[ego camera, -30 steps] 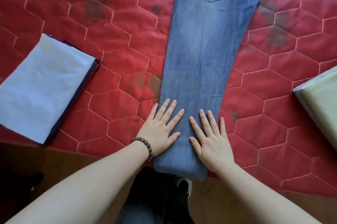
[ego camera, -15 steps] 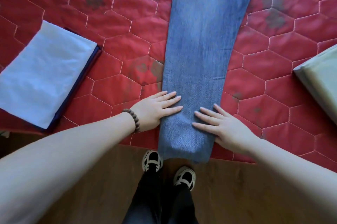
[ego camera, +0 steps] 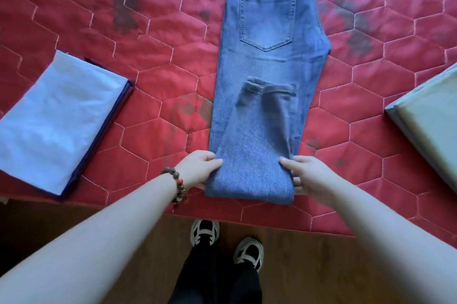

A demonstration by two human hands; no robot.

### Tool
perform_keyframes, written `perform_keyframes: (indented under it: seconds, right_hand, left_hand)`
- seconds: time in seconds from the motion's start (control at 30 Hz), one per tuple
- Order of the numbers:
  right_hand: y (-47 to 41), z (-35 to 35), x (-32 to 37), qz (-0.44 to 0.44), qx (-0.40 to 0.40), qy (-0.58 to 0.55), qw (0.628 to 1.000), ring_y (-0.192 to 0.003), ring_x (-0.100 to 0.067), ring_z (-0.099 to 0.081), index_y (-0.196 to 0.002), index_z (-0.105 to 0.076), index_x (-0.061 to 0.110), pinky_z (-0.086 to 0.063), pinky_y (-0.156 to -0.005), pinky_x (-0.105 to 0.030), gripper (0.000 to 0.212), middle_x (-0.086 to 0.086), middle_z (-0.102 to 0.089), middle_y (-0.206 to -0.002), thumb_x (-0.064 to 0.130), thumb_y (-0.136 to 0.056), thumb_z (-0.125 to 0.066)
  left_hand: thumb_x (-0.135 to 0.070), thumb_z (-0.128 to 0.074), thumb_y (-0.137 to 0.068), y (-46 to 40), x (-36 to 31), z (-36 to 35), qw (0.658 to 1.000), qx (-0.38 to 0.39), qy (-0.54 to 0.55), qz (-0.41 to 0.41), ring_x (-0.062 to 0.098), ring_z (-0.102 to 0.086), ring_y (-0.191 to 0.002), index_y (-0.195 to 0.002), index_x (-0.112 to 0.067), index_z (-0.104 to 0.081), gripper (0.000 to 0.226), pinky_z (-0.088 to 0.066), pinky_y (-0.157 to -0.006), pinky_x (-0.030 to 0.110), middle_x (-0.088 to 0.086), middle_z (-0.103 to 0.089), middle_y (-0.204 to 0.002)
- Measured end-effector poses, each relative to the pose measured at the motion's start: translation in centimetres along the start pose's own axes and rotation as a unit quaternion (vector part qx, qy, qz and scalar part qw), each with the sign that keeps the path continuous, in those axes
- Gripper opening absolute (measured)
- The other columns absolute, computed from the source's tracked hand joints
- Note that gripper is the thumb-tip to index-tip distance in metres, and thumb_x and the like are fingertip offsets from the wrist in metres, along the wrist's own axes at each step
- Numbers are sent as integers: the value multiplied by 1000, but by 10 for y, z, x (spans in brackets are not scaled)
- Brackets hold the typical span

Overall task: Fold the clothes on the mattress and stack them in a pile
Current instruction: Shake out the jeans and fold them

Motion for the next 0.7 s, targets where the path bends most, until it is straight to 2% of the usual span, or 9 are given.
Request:
perform_keyframes:
  seconds: [0.1,0.2,0.3,0.37,0.4,0.47,0.53,0.6,0.7]
  right_hand:
    - [-6,11,7,66,-68,-26,995,-68,-20,-67,-100,-61,5,-53,-54,-27,22,-11,-68,-88,26,-93,-63]
    - [-16,21,23,116,-168,-23,979,-73,-24,-62,-94,-60,8,-54,-60,-33,21,-13,-64,-90,26,-88,-69]
    - [-19,17,48,174,-201,23,964,-72,-19,-60,-96,-63,6,-50,-67,-32,21,-8,-66,-87,22,-85,-72]
    - [-13,13,64,219,-204,25,954,-80,-20,-67,-97,-63,8,-53,-75,-33,12,-7,-71,-90,12,-87,-68]
    - [-5,13,76,250,-209,29,945,-81,-17,-67,-95,-62,12,-53,-75,-30,9,-2,-71,-86,10,-88,-67]
    - [14,15,106,319,-209,12,924,-75,-7,-67,-92,-62,16,-51,-68,-20,9,8,-71,-78,8,-89,-65]
    - [31,17,140,373,-183,-38,909,-79,-11,-68,-99,-63,12,-54,-71,-23,9,-1,-74,-86,9,-91,-63]
    - [38,22,176,412,-158,-71,895,-84,-18,-70,-103,-64,12,-57,-75,-27,12,-8,-74,-93,11,-91,-63]
    - [8,31,216,385,-186,-21,904,-81,-14,-69,-99,-64,17,-56,-72,-28,8,-2,-74,-89,14,-91,-63]
  left_hand:
    - [-31,-62,-90,-6,-19,7,991,-100,-67,-66,17,-54,-62,-82,-3,-65,29,-47,-60,31,3,-60,-69]
    - [-34,-61,-91,-18,-42,4,987,-132,-9,-86,17,-53,-63,-85,9,-63,43,-48,-59,37,6,-57,-71]
    - [-30,-62,-91,-26,-69,-1,985,-144,27,-92,17,-48,-65,-74,-1,-58,34,-39,-58,32,8,-51,-71]
    - [-24,-63,-90,-25,-81,1,981,-156,70,-95,20,-54,-67,-77,-6,-62,22,-45,-57,35,11,-61,-75]
    - [-20,-63,-91,-20,-90,4,976,-157,109,-106,23,-60,-72,-85,-7,-66,15,-52,-60,41,13,-69,-84]
    - [-10,-61,-93,-8,-115,14,956,-139,202,-164,27,-66,-87,-96,-7,-67,8,-56,-82,50,15,-72,-98]
    - [-4,-60,-92,1,-147,33,925,-120,262,-246,21,-67,-92,-97,-11,-68,12,-54,-90,40,9,-73,-99]
    - [-7,-63,-88,2,-176,52,901,-102,296,-299,17,-69,-90,-93,-15,-71,12,-55,-82,31,4,-74,-97]
    - [-8,-64,-89,-32,-200,74,917,-116,250,-287,14,-70,-83,-93,-15,-69,10,-54,-70,21,2,-75,-92]
Point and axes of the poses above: each hand's wrist, its own y-axis away from the middle knuckle, its own z-axis out of the back of the hand, x = y × z, the point moved 6 cm from there along -y, towards the middle knuckle
